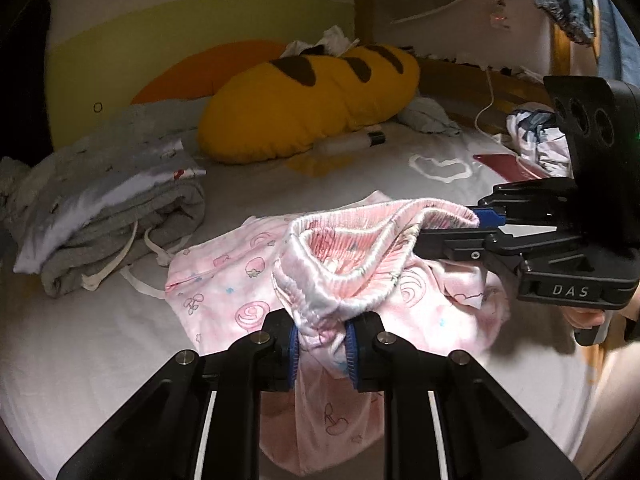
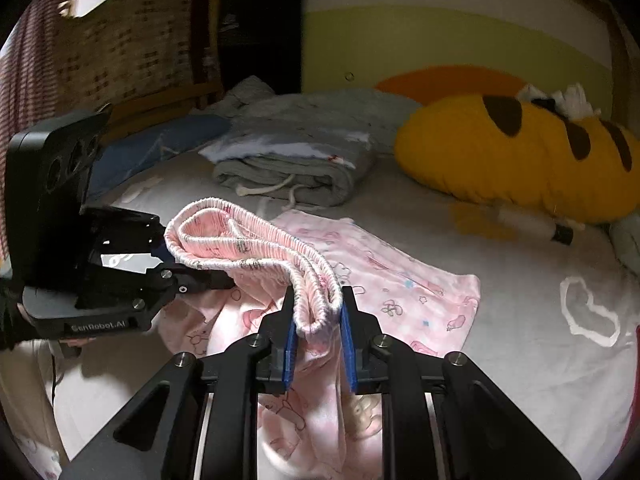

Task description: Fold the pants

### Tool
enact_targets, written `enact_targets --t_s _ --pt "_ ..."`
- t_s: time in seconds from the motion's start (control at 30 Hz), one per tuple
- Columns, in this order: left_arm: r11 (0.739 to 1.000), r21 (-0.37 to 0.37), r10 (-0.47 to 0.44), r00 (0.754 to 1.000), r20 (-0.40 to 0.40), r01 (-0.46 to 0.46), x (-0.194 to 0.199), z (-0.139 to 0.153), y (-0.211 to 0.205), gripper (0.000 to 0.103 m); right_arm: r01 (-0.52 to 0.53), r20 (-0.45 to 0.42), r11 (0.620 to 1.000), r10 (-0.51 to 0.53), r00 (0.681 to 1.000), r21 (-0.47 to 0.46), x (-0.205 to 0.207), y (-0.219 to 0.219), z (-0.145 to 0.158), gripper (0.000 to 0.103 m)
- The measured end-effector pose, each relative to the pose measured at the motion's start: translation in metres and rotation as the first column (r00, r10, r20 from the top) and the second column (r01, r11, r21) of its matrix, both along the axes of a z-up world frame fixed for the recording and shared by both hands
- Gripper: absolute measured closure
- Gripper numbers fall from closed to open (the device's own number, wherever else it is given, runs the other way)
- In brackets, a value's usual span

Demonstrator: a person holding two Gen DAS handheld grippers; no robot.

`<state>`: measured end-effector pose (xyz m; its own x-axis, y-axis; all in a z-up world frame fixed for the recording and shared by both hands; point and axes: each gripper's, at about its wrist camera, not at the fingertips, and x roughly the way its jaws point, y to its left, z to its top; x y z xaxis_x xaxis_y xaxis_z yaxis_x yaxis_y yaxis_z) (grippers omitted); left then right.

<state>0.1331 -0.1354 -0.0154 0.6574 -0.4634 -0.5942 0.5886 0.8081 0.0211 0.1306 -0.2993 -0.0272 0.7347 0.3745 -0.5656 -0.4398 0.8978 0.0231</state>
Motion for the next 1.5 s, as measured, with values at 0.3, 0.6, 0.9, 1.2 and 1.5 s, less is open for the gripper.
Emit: enact_targets --t_s 0.3,0.6,0.9,1.2,1.5 --pt "0.999 0.011 0.047 0.998 -0.049 -0.047 0.016 -0.017 0.009 0.075 0.099 -0.039 0.994 -0.1 0.994 -0.037 0.017 -0.011 -0.017 0.042" --pt "0.998 -0.022 0.064 0.996 -0.065 -0.065 -0.013 0.0 0.046 0.051 0.17 -0.139 0.983 -0.158 0.978 0.075 -0.012 -0.048 -0.006 0.044" --pt "0.999 0.041 0.026 0.982 -0.188 -0.019 -0.049 -0.032 0.047 0.072 0.129 -0.199 0.992 -0.128 0.971 -0.009 -0.056 -0.027 -0.03 0.078" --pt "0.998 0.056 0.042 0.978 -0.206 -0.031 -0.044 -0.049 0.049 0.073 0.117 -0.284 0.993 -0.122 0.951 -0.036 -0.048 -0.02 -0.053 0.078" --pt "0.999 0.041 0.041 0.992 -0.117 -0.036 -0.049 -0.031 0.053 0.1 0.2 -0.101 0.977 -0.206 0.973 -0.074 -0.065 -0.022 -0.032 0.1"
